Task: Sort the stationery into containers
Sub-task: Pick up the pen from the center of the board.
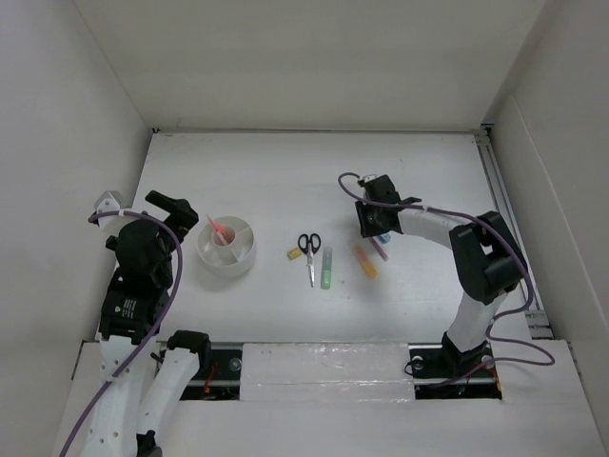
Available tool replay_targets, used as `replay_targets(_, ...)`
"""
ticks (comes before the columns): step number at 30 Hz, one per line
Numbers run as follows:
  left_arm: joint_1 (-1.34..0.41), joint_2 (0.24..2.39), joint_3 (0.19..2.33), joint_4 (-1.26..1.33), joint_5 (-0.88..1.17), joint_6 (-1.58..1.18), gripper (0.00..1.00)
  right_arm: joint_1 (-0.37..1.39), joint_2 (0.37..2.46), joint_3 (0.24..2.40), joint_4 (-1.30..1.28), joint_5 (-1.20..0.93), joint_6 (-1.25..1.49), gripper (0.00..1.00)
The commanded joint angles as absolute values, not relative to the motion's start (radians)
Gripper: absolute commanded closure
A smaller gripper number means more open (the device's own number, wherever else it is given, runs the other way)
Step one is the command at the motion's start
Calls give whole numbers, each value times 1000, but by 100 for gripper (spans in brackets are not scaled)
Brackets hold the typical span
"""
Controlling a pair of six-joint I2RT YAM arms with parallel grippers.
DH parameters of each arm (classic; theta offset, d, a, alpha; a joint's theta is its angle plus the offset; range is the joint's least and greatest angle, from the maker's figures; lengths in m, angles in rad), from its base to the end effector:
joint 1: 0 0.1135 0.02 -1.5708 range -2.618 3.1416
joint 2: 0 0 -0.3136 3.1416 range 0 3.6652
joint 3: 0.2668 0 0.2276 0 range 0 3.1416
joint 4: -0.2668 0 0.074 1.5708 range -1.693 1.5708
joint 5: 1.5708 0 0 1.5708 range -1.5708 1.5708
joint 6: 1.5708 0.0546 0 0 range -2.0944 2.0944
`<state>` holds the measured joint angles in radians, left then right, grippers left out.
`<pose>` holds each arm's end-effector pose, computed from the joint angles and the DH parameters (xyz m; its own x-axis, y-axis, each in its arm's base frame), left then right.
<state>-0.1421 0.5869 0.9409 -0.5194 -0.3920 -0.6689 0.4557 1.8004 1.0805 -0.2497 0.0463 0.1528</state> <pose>0.0691 0.0112 0.3991 0.0223 -0.5821 -0.8128 -0.2910 0.7740 -0.5623 0.3322 0.1600 0.2132 -0.7952 -0.2204 -0.5649 -0.2985 0.9532 0.0484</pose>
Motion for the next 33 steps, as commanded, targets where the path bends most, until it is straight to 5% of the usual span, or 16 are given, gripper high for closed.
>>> replay_targets(1,-138,584,931,-482,-393,-653,0,474,1829,1088,-295,35,158,64)
replay_targets(33,-138,584,931,-482,-383,-653,0,502,1753,1008,-405,91,196,65)
